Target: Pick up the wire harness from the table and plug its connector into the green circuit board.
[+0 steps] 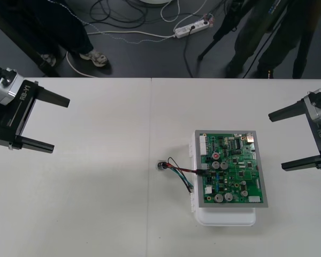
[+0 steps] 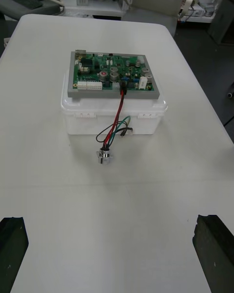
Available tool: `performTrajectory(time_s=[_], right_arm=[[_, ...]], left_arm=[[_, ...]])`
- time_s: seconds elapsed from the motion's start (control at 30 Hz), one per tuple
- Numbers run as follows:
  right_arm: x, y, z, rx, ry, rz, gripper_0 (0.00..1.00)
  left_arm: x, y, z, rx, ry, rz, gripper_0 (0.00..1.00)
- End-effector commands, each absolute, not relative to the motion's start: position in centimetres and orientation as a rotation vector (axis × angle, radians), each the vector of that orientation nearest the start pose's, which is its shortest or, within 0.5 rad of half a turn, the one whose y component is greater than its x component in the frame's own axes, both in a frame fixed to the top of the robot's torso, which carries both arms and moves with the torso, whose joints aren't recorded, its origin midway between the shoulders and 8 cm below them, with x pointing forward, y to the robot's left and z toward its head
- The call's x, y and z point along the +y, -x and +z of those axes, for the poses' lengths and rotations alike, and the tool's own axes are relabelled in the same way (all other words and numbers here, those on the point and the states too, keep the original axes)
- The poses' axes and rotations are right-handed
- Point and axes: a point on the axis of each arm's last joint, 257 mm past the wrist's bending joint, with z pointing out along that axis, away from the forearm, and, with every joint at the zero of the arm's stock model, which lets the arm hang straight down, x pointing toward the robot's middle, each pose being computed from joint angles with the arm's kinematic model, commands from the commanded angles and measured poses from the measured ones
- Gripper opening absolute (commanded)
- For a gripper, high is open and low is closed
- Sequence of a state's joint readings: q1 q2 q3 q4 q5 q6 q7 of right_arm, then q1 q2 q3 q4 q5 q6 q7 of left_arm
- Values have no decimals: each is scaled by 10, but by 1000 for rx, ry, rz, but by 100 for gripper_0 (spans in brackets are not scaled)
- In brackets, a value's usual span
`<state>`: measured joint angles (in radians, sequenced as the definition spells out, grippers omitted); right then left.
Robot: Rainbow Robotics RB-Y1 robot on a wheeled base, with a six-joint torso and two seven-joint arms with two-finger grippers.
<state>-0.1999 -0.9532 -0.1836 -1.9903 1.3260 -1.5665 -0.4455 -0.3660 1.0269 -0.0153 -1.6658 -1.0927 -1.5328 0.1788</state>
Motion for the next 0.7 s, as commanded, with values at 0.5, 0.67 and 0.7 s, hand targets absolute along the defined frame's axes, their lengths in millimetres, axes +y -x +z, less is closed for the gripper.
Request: performTrajectory(time_s=[0.5,0.67,0.7], right_arm=[[-181,-324,-114,1435,1684,630,100],[-182,-323,-114,1421,1679,627,100],[-182,-323,-114,1417,1679,625,100]], left_arm=[[220,-356,-96,1356,-1815,-626,100],[220,-356,-96,1356,-1815,-626,100],[220,-356,-96,1356,-1815,-626,100]])
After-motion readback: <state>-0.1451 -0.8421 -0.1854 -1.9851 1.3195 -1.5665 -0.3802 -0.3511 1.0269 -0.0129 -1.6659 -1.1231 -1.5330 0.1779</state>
